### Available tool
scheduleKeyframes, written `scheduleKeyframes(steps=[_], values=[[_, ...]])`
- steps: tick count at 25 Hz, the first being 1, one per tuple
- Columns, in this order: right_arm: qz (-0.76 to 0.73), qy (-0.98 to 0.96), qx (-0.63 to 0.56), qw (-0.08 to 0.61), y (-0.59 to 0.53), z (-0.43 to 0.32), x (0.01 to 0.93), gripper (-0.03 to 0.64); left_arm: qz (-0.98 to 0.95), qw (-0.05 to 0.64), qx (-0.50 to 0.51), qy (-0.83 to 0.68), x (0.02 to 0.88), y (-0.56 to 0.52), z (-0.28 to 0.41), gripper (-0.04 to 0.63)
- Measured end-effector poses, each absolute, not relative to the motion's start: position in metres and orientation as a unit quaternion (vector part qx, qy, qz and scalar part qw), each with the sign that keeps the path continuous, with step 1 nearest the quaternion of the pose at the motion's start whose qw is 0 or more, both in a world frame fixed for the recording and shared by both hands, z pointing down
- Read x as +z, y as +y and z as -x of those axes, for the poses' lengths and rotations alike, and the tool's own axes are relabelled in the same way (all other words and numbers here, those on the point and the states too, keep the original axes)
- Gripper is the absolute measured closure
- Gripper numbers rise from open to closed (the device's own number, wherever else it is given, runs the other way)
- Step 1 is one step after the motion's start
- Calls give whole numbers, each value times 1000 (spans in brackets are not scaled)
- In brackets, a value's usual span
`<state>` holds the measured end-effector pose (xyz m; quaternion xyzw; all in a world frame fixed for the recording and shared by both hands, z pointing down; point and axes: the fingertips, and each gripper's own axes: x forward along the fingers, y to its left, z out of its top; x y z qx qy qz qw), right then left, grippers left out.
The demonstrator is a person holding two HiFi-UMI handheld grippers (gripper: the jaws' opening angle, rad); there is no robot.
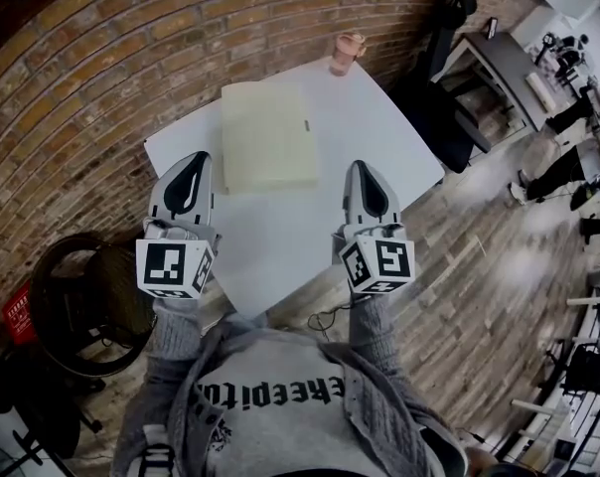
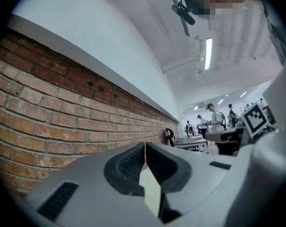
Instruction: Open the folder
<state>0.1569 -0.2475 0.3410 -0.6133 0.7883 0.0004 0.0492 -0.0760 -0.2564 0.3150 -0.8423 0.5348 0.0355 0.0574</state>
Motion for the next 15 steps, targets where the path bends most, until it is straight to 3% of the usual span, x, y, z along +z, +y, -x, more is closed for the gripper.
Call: scheduleKeyframes(steps=[15], values=[[628, 774, -80, -22, -292, -159, 430, 614, 872, 103, -192, 438, 438, -311, 33, 583]])
